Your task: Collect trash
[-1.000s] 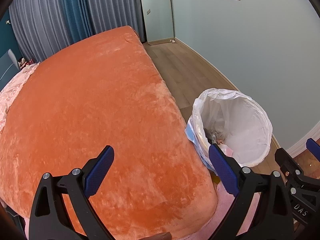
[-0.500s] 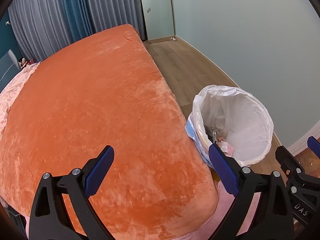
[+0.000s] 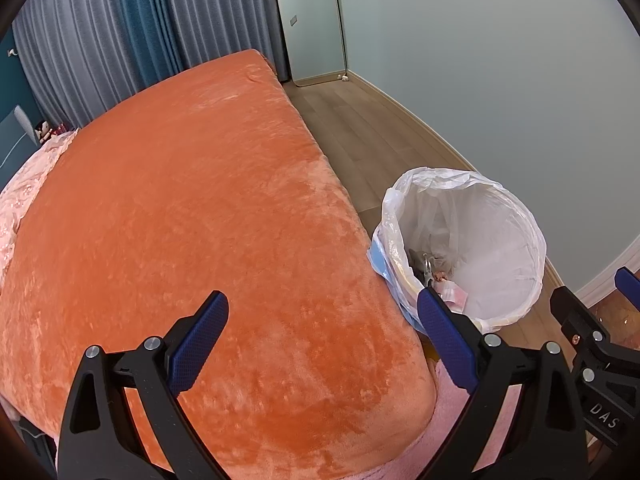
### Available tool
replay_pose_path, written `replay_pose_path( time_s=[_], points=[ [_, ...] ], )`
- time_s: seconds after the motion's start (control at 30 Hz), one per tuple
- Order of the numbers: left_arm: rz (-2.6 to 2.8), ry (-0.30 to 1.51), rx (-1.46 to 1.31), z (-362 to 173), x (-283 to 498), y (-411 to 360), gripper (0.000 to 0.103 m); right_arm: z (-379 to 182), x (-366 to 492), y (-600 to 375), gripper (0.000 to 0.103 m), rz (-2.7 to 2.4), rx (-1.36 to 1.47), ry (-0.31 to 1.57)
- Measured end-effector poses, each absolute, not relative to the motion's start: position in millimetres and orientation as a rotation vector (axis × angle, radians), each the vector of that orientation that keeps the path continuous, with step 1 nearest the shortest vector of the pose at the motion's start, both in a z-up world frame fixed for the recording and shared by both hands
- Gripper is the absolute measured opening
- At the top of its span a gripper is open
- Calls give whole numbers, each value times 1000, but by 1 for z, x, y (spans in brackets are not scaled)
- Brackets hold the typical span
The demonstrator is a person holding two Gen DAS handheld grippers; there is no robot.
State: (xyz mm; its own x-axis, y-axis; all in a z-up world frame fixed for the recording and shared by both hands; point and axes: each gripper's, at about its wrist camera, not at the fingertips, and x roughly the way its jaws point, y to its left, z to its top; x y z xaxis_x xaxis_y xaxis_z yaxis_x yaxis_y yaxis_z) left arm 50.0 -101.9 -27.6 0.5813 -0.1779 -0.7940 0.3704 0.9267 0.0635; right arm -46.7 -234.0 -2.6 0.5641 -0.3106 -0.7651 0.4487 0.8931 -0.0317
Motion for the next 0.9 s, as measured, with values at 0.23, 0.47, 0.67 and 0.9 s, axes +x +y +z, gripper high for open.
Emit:
replay_pose_path(
  time_s=[0.23,0.47,0.67,0.9],
  points=[
    [-329,897,232,-27,50,-103,91,-4,-48,-237,96,-454,181,866],
    [-335,893,238,-26,48,-105,91,-3,-48,-238,96,-455,182,865],
    [-340,888,242,-26,48,-107,91,-4,-48,-238,96,-455,182,865],
    [-342,887,248,-27,49,-111,91,-3,-47,-240,96,-457,187,866]
  ],
)
